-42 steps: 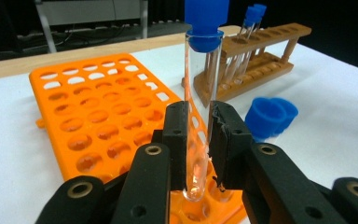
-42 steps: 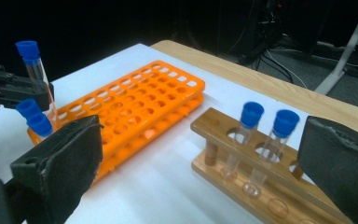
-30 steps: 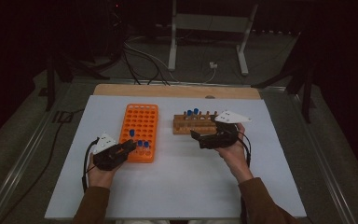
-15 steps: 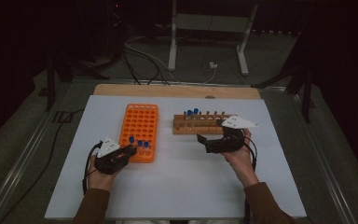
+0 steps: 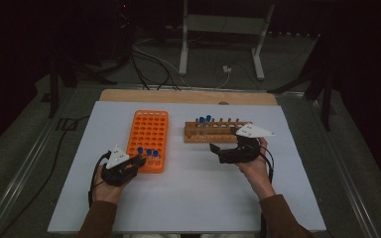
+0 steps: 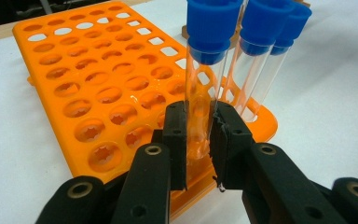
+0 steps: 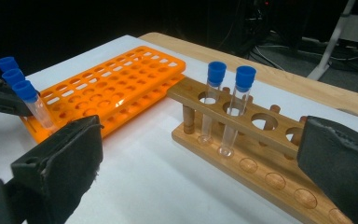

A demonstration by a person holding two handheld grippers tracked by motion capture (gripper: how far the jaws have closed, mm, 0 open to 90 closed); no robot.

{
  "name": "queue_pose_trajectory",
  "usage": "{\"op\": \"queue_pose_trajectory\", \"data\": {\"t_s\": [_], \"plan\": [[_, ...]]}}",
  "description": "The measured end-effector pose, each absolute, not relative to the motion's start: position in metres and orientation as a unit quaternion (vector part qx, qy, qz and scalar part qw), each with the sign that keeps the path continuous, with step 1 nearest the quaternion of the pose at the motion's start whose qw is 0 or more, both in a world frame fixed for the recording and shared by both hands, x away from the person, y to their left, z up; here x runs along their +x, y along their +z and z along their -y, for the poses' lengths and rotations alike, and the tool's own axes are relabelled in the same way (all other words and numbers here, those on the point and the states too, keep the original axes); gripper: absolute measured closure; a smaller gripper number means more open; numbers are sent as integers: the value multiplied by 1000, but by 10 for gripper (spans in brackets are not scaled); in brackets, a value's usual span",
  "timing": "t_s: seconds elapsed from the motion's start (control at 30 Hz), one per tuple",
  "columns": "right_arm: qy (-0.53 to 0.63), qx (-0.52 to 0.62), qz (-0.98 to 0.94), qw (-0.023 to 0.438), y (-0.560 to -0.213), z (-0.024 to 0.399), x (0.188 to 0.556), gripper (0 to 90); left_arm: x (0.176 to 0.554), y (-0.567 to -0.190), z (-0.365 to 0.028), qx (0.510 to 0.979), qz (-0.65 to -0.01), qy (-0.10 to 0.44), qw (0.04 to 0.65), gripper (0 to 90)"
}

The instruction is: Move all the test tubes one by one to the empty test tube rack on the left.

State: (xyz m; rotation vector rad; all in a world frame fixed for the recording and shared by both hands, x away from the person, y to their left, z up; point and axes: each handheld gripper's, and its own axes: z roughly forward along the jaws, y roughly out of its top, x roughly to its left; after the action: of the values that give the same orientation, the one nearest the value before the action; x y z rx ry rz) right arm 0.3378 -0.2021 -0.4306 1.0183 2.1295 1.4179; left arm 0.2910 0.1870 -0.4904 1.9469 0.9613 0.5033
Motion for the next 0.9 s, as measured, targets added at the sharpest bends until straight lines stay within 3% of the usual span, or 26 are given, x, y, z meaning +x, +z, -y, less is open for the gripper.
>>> {"op": "queue_pose_trajectory", "data": {"t_s": [0.67, 0.8, 0.9], "plan": [[498, 370, -760, 194, -430, 198, 347, 3, 290, -494, -185, 790, -391, 203, 426, 779], [494, 372, -762, 193, -428, 194, 353, 3, 288, -494, -187, 785, -394, 193, 436, 759], [490, 375, -763, 192, -428, 192, 359, 3, 286, -493, -190, 785, -394, 193, 437, 693]]}}
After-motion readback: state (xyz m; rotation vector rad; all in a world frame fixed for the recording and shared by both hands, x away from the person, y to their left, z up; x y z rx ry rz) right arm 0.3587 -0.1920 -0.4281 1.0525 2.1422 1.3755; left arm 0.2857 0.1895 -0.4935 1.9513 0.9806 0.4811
